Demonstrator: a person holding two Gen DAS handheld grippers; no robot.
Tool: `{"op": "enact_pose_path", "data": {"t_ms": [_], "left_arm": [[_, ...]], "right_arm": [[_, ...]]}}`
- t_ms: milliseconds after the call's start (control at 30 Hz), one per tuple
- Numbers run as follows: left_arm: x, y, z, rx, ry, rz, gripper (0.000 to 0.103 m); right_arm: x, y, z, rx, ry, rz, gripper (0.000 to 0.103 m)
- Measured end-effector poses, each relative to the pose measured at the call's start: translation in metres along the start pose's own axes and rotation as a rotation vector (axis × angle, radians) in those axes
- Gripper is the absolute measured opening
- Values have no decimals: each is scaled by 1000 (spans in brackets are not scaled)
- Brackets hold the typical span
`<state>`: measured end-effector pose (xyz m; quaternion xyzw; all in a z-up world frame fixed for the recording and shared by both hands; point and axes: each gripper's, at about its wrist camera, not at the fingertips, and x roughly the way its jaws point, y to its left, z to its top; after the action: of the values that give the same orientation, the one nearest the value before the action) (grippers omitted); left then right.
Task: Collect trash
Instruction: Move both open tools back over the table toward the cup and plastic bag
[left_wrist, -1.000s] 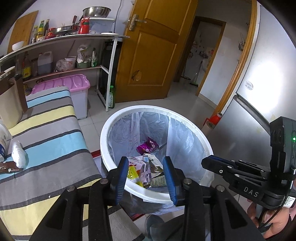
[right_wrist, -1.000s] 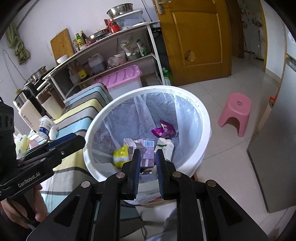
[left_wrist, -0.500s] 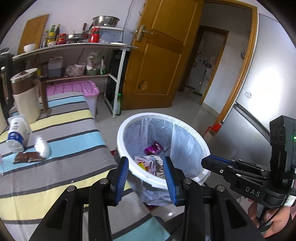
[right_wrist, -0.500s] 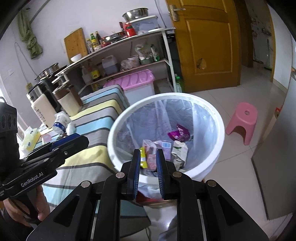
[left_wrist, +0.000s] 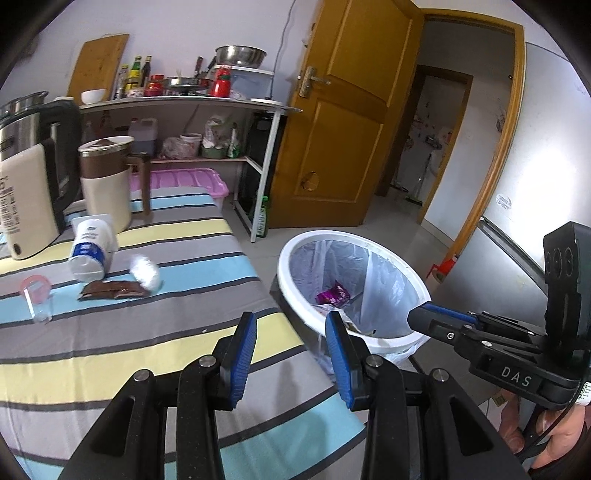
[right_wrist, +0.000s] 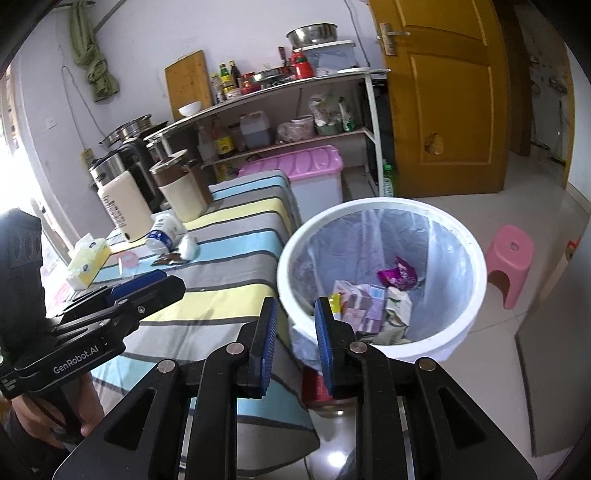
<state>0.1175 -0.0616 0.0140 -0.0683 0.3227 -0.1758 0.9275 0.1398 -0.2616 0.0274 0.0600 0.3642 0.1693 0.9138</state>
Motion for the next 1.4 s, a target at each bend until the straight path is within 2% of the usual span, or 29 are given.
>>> {"op": "enact_pose_path", "data": {"t_ms": [633,733,800,1400], "left_arm": [[-30,43,-21,-71,-14,93,39],[-33,50,-22,-86,-16,108,39],[-35,55,-22,-94,-18,117,39],[-48,120,-20,-192,-37,250,39]], "right_arm": [[15,36,-11,-75,48,87,22],[19,42,-11,-87,58,102,25],[22,46,-11,-92,61,112,30],[61,90,5,-175,103,178,31]]}}
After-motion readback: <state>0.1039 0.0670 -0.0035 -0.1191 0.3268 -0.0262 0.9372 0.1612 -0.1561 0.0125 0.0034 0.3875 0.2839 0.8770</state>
